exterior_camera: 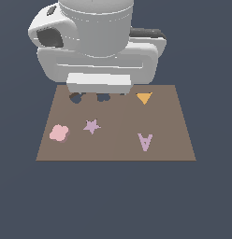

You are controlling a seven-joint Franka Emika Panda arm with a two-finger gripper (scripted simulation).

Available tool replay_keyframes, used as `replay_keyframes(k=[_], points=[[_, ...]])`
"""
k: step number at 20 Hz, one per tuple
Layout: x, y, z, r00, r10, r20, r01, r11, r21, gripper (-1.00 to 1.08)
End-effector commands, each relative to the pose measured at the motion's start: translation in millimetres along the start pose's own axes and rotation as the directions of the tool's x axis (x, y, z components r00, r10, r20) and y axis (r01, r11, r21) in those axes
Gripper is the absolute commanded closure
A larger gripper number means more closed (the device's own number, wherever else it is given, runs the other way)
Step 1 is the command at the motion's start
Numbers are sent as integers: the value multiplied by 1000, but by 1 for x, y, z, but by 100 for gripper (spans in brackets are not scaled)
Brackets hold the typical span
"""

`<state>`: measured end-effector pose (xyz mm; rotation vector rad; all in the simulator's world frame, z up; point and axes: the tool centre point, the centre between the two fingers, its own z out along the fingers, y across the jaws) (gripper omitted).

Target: Insert a designated object into the corresponding slot on a board.

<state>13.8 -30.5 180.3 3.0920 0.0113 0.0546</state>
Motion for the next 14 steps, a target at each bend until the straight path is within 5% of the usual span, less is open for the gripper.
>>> replay_keyframes(k=[1,14], points=[[0,0,0,1000,0,0,0,1000,0,-92],[16,39,38,997,72,11,-72,997,10,-92]])
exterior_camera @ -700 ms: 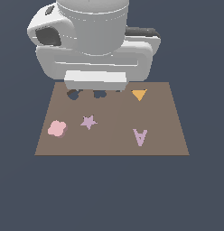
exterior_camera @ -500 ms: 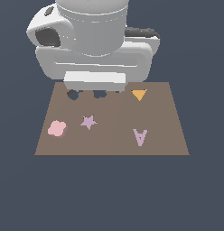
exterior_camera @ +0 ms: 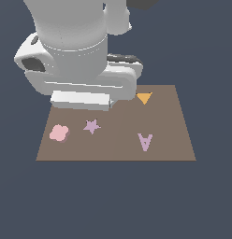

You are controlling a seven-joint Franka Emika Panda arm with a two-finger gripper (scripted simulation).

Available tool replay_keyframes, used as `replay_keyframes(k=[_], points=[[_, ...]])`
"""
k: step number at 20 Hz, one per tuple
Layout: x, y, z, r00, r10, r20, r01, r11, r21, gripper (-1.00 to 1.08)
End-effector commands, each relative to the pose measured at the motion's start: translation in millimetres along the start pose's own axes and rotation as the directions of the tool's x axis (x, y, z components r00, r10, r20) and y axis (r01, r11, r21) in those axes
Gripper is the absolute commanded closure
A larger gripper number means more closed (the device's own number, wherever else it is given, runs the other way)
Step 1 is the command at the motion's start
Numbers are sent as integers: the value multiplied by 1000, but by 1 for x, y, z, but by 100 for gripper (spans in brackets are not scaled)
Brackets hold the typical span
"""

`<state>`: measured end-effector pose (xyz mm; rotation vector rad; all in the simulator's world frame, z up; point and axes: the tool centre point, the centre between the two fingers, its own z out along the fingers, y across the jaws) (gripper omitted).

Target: Insert a designated object into the corresponding slot on a board.

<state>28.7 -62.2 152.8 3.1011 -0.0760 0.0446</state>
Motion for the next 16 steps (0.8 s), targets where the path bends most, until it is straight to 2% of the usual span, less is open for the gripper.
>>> replay_keyframes(k=[1,10,16], points=[[6,15,14,1000,27,5,-27,1000,4,-92],[29,77,74,990,141,24,-141,990,22,-92],[37,103,99,982,187,33,-188,982,29,-92]])
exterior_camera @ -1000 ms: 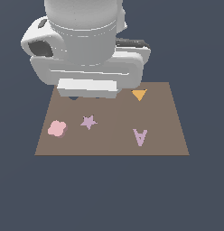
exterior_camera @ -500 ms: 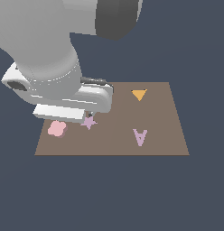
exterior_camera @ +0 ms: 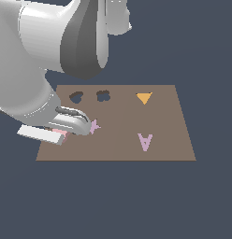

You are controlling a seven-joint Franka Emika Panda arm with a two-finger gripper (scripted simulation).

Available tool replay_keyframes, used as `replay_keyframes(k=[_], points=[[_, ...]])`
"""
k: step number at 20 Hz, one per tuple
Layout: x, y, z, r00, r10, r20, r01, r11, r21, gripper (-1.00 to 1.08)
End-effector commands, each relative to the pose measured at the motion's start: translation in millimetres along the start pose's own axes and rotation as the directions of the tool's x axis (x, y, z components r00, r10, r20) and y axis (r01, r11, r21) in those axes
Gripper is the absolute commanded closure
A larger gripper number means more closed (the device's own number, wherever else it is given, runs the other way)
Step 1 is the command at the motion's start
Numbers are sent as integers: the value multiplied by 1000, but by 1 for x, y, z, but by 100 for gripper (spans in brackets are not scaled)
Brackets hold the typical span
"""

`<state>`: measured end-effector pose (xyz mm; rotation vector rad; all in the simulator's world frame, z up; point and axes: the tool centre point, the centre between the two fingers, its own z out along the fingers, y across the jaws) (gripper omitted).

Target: Insert a designated object into the corresponding slot on a board.

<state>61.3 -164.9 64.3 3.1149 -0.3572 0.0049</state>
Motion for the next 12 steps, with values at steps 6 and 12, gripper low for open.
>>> replay_keyframes(k=[6,12], points=[[9,15,14,1000,29,4,-29,1000,6,-92],[8,15,18,1000,29,5,-29,1000,5,-92]])
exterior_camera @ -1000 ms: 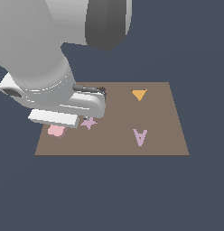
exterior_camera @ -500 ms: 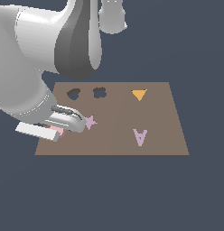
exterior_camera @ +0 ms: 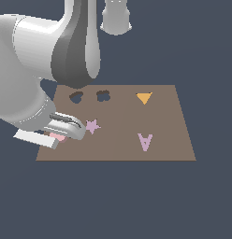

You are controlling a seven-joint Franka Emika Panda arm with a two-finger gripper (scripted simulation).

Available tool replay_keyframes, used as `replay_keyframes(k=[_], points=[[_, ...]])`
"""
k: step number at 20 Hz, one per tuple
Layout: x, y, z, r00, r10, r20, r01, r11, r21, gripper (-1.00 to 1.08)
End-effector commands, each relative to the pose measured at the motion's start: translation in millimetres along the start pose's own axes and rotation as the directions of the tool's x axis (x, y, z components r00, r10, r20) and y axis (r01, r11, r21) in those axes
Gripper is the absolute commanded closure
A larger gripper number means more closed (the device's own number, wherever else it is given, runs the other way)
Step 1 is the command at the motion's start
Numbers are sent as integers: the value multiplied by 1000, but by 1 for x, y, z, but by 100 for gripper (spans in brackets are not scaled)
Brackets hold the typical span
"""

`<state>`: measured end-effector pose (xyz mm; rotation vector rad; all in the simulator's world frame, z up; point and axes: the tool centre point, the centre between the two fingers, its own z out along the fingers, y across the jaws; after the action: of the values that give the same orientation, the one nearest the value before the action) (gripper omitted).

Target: Insert a designated object into the corresponding slot on a board.

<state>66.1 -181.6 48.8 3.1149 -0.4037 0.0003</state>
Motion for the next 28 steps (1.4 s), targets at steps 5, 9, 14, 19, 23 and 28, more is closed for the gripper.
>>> replay_keyframes(k=[5,9,14,19,23,28], points=[[0,0,17,1000,0,0,0,1000,0,-92],[0,0,19,1000,0,0,0,1000,0,108],[0,0,19,1000,0,0,0,1000,0,108],[0,0,18,1000,1,0,-1,1000,1,108],[0,-2,18,1000,-14,0,14,1000,0,108],[-1,-9,18,997,-74,0,74,997,0,108]])
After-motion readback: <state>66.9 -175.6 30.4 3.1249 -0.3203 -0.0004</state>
